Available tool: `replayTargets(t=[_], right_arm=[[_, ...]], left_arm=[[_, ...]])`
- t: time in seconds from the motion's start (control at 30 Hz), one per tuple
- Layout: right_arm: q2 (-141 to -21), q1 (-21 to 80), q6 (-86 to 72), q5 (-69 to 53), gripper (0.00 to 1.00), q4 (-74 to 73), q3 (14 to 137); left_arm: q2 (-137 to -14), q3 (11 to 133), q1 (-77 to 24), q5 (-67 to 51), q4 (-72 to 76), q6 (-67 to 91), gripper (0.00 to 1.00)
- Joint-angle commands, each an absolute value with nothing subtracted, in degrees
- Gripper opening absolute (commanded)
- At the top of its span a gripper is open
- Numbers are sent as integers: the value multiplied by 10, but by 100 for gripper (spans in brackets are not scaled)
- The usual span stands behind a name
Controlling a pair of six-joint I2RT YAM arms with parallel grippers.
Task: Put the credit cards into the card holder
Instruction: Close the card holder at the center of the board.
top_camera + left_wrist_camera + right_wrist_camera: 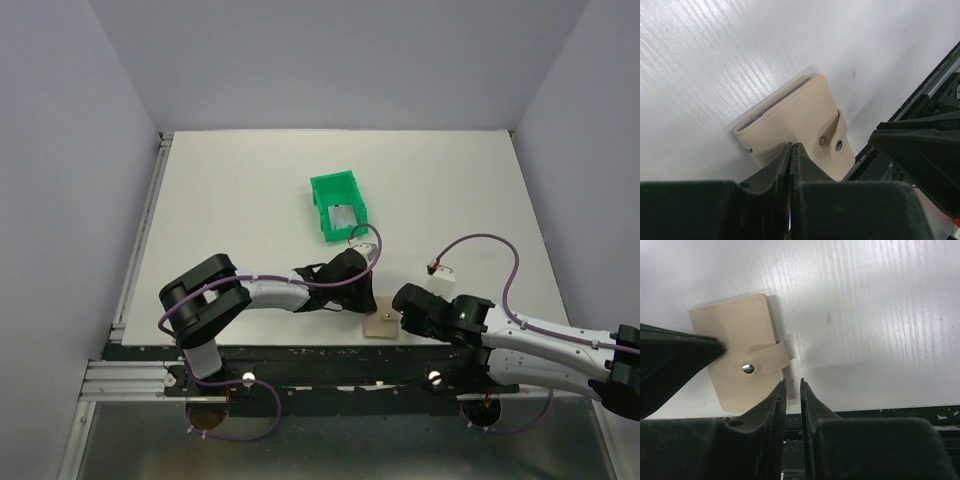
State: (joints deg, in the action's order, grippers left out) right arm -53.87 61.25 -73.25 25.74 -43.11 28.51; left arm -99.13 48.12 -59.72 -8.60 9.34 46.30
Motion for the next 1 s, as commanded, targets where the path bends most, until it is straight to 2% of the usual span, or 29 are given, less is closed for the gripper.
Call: replayTargets(t=[0.0,0.33,0.6,0.97], right_arm=[[-498,617,-680,294,24,-439,301],[-505,618,-593,227,25,-323,287],[-553,616,-597,223,25,-317,301],[-548,587,-589,218,25,-300,287]], left_arm=[[-999,487,-597,-88,75,452,14],[-999,487,-597,-89,76,453,14],[-998,484,-597,-89,76,453,14],[-999,485,-597,-90,76,452,14]])
